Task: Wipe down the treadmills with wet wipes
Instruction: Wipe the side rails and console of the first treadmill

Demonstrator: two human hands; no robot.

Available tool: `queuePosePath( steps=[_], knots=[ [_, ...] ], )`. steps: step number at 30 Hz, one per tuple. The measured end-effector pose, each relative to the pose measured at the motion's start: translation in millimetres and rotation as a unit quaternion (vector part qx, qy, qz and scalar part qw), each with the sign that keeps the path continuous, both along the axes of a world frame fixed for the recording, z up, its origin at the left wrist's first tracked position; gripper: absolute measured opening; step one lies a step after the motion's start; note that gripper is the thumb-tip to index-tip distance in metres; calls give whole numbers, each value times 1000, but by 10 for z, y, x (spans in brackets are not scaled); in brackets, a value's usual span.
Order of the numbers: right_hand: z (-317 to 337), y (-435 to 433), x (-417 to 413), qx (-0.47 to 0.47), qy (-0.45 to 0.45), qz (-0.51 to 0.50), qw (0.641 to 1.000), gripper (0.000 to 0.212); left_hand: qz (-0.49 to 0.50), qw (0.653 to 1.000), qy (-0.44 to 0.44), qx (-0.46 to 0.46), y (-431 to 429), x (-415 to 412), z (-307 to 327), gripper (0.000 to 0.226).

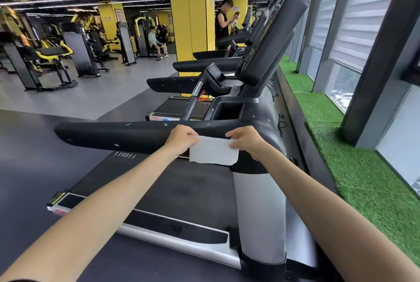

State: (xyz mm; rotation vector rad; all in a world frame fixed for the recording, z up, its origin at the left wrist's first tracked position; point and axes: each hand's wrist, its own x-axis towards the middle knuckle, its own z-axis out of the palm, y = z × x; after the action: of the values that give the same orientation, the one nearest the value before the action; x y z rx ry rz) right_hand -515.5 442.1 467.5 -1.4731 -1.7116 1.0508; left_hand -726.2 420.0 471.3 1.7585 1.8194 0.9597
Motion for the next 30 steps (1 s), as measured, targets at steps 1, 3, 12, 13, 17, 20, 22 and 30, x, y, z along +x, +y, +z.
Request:
queuePosePath(
  steps=[1, 3, 12, 13, 17, 20, 22, 30],
  knots=[
    [8, 17, 3, 5, -11, 5, 1000, 36, -2, 1000, 2, 1, 4, -5, 16, 15],
    [26, 41, 2, 18, -33, 13, 999, 31, -9, 1000, 4, 2, 8, -21, 48, 13],
    [106, 52, -50, 36, -79, 14, 996, 28, -42, 999, 6, 5, -50, -83, 141, 11],
    [111, 55, -60, 41, -81, 11, 996, 29, -41, 999, 10, 15, -65, -76, 152, 11],
    [136, 48, -108, 83, -94, 12, 992, 30, -21, 998, 41, 46, -68, -77, 158, 11],
    [160, 55, -130, 95, -91, 16, 991, 25, -12, 997, 52, 59, -28, -91, 162, 10],
    [149, 76, -129, 85, -80, 22, 993, 13, -21, 999, 1, 40, -19, -98, 187, 10],
    [113, 86, -66, -43, 200, 15, 979, 24, -24, 959, -276, -54, -73, -107, 141, 2]
  ],
)
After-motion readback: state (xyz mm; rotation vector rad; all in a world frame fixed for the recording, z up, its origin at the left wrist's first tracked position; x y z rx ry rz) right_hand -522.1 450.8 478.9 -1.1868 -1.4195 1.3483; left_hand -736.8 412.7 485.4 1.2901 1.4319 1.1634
